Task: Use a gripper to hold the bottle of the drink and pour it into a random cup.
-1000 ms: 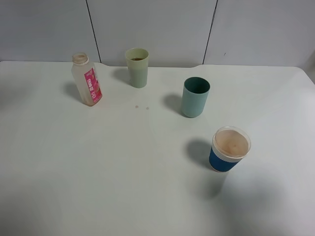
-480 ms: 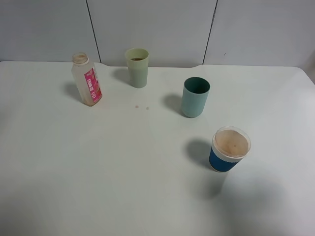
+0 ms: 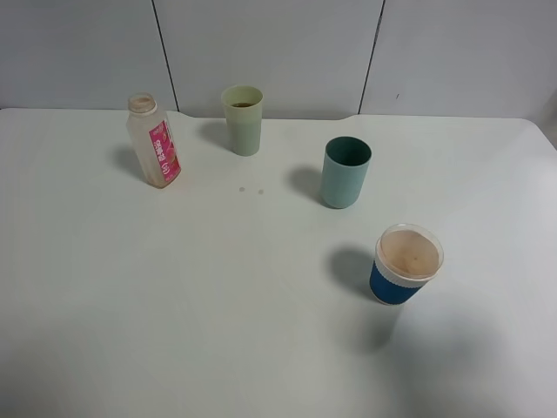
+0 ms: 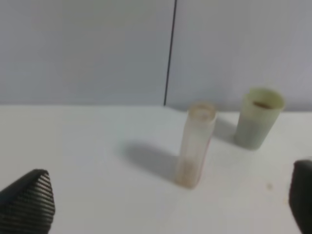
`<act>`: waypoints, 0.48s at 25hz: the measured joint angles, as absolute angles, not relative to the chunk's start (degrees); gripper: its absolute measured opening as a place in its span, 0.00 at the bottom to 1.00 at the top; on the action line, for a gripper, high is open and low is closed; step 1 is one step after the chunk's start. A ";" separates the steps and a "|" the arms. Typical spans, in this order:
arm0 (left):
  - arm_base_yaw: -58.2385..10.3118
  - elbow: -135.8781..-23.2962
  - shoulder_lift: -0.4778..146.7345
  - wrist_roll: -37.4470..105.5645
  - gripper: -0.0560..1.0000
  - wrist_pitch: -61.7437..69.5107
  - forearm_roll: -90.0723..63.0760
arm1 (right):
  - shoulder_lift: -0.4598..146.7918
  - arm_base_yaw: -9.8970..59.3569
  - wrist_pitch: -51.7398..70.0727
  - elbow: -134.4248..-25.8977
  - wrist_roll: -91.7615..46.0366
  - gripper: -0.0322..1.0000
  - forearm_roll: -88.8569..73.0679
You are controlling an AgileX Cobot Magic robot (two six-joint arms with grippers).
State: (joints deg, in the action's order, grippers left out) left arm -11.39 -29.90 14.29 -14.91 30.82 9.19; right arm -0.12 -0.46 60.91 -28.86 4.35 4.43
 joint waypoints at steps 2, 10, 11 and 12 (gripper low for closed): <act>-11.39 -29.90 12.03 -13.57 0.94 34.60 9.19 | -0.12 -0.46 60.91 -28.86 4.35 1.00 4.43; -11.39 -29.90 5.47 -11.34 0.94 49.97 9.19 | -0.12 -0.46 60.91 -28.86 4.35 1.00 4.43; -11.39 -29.90 4.69 -11.26 0.94 50.89 9.17 | -0.12 -0.46 60.91 -28.86 4.35 1.00 4.43; -11.39 -29.90 4.00 -11.07 0.94 52.07 9.05 | -0.12 -0.46 60.91 -28.86 4.35 1.00 4.43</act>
